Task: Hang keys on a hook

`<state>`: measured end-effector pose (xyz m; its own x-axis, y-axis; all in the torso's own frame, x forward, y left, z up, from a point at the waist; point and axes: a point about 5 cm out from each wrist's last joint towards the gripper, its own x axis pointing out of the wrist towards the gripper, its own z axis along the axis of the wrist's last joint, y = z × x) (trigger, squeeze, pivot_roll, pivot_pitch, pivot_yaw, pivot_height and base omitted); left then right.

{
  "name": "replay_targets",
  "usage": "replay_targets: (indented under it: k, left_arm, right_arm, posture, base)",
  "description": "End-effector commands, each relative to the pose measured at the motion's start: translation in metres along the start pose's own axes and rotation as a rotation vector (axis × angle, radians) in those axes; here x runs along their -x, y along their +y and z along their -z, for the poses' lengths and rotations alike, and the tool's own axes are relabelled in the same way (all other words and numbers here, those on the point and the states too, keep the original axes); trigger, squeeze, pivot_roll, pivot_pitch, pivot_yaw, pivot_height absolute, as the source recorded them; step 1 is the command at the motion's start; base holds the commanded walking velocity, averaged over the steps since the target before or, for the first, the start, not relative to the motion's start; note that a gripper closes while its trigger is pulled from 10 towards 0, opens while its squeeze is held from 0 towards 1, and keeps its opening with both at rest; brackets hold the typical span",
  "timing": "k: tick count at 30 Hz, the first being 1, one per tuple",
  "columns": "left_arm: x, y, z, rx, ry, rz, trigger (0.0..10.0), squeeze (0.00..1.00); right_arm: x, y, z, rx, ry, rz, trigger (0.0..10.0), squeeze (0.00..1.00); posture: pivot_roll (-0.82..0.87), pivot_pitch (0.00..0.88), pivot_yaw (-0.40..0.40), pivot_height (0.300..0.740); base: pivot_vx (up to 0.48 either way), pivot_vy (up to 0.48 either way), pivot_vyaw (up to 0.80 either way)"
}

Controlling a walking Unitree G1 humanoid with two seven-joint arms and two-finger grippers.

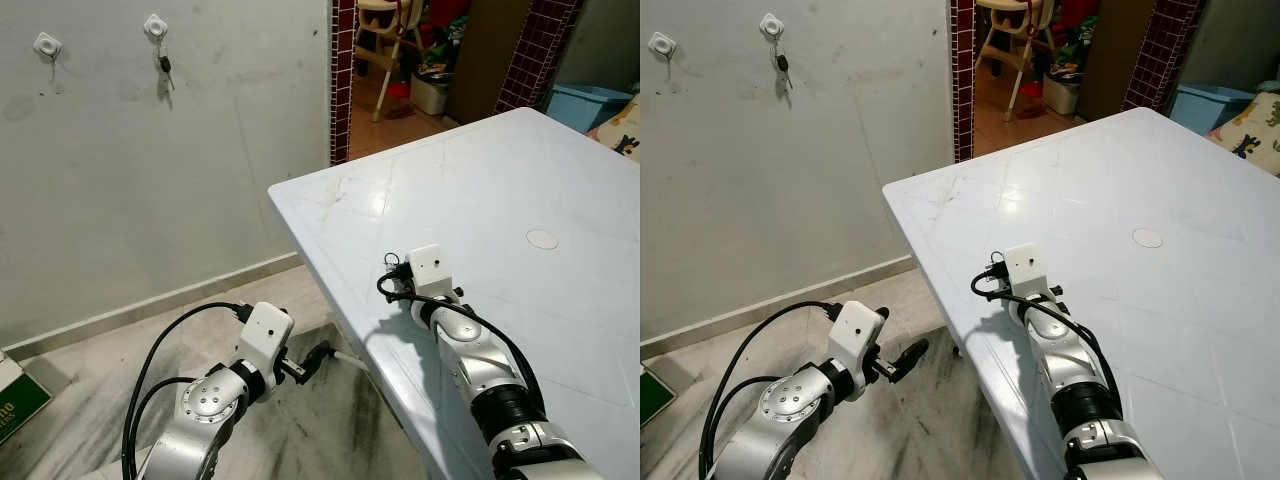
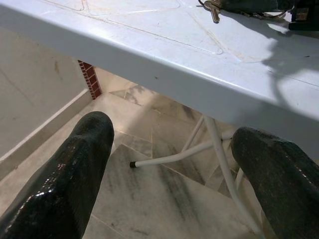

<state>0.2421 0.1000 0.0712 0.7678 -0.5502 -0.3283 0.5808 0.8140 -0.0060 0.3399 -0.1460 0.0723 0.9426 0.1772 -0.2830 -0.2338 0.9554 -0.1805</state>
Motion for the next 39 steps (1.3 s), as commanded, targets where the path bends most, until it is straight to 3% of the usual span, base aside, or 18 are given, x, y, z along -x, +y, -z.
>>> replay_targets:
  k: [1,10,23,26,29,31,34,39]
  left_arm:
    - [0.000,0.001,-0.001,-0.015,0.004,0.005,10.0,0.00]
    - [0.000,0.000,-0.001,-0.013,0.003,0.003,10.0,0.00]
    - [-0.002,0.000,-0.003,-0.011,-0.003,-0.003,10.0,0.00]
    - [-0.003,0.000,-0.002,-0.012,-0.002,-0.004,10.0,0.00]
    - [-0.004,-0.001,-0.003,-0.013,-0.003,-0.006,10.0,0.00]
    - [-0.004,0.001,-0.002,-0.019,-0.006,-0.029,10.0,0.00]
    - [-0.004,0.005,-0.003,-0.032,-0.014,-0.064,10.0,0.00]
    - [-0.003,0.022,-0.007,-0.063,-0.035,-0.211,10.0,0.00]
  right_arm:
    - [0.001,-0.002,0.006,-0.018,0.025,0.011,0.0,0.00]
    - [-0.001,-0.016,-0.023,-0.045,-0.108,0.088,0.0,0.00]
    - [-0.001,-0.018,-0.031,-0.056,-0.143,0.101,0.0,0.00]
    - [-0.001,-0.021,-0.057,-0.149,-0.248,0.102,0.0,0.00]
    - [0.001,-0.021,-0.076,-0.181,-0.322,0.089,0.0,0.00]
    - [0.004,-0.019,-0.092,-0.207,-0.378,0.070,0.0,0.00]
    - [0.007,-0.016,-0.099,-0.215,-0.401,0.056,0.0,0.00]
    - [0.014,-0.007,-0.109,-0.225,-0.430,0.002,0.0,0.00]
  posture:
    - [0.06,0.000,0.038,0.740]
    - [0.06,0.000,0.037,0.740]
    - [0.06,0.000,0.028,0.740]
    - [0.06,0.000,0.027,0.740]
    - [0.05,0.000,0.027,0.740]
    - [0.05,0.000,0.027,0.740]
    - [0.06,0.000,0.025,0.740]
    - [0.06,0.000,0.024,0.740]
  base:
    - [0.000,0.000,0.00]
    - [0.000,0.000,0.00]
    - [0.000,0.000,0.00]
    - [0.000,0.000,0.00]
    - [0.000,0.000,0.00]
    - [0.000,0.000,0.00]
    - [0.000,0.000,0.00]
    - [0.000,0.000,0.00]
